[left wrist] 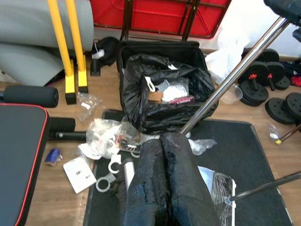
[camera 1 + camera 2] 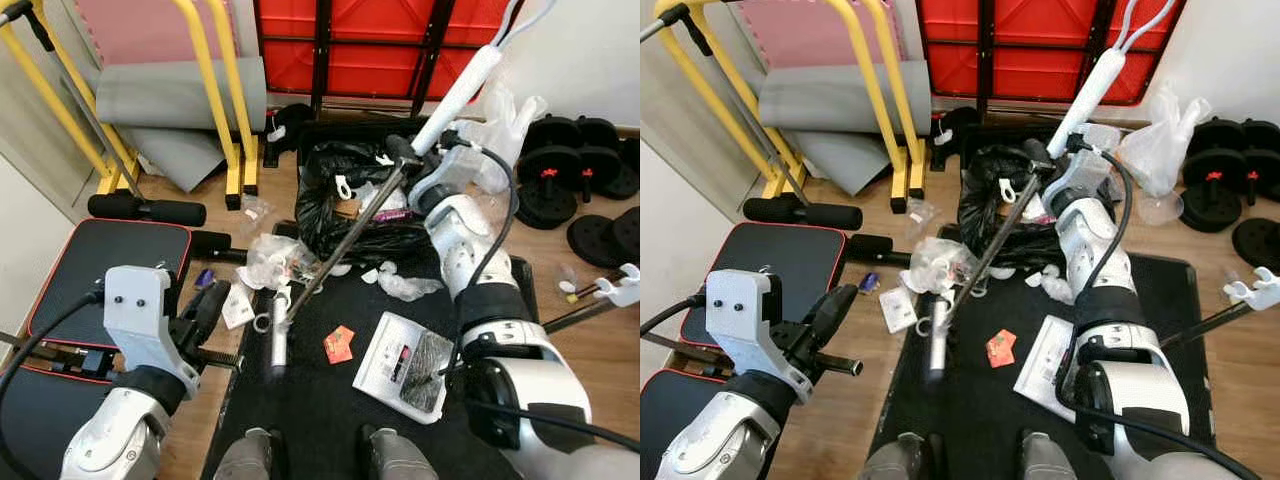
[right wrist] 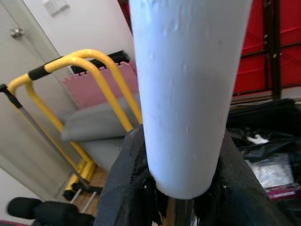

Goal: Sweep floor

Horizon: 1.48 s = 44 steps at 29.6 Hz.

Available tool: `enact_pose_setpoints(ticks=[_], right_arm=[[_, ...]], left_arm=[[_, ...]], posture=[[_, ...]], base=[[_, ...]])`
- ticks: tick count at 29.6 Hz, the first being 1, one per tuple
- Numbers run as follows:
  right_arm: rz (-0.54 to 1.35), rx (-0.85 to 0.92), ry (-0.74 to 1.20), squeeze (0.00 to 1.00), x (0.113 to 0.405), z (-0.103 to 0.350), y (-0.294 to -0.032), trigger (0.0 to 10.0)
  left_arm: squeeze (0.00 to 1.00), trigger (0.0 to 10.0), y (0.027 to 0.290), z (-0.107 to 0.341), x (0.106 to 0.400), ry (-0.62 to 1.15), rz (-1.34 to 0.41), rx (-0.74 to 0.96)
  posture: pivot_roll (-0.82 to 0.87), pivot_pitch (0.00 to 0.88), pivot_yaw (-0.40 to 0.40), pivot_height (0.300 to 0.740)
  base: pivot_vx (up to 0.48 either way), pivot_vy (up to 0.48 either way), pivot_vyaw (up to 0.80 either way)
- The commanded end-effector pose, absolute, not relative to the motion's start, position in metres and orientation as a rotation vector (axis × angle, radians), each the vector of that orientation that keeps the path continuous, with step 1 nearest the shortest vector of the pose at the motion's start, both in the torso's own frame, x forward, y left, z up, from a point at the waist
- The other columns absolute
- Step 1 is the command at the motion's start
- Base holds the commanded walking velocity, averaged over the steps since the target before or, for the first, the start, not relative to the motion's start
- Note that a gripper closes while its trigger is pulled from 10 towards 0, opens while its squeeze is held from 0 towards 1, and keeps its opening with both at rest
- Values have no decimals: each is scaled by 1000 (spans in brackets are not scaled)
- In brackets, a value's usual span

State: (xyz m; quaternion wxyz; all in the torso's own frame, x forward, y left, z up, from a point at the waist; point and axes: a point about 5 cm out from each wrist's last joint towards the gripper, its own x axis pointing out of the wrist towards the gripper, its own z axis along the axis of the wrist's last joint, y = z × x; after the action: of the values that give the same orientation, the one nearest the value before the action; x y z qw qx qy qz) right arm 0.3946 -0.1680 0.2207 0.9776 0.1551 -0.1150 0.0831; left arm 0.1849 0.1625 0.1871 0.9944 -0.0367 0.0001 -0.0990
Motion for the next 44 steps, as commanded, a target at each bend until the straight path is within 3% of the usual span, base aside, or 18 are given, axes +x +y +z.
enact_pose_setpoints(ticks=[1, 19, 37, 44], right_arm=[[170, 318, -277, 0, 393, 226, -169, 10000], [126, 213, -262, 0, 395, 214, -183, 10000], [164, 242, -229, 0, 393, 193, -184, 10000], [224, 237, -241, 0, 392, 192, -175, 10000]], left_arm=[[0, 10000, 164, 186, 182, 21, -174, -70], [0, 10000, 161, 188, 180, 30, -177, -79], [0, 10000, 159, 191, 179, 29, -182, -77], [0, 10000, 157, 192, 180, 28, -190, -78]], posture=[[35, 291, -19, 740], [44, 306, -31, 740], [57, 323, -21, 740], [52, 323, -23, 740]], base=[[0, 0, 0], [0, 0, 0], [0, 0, 0], [0, 0, -800]])
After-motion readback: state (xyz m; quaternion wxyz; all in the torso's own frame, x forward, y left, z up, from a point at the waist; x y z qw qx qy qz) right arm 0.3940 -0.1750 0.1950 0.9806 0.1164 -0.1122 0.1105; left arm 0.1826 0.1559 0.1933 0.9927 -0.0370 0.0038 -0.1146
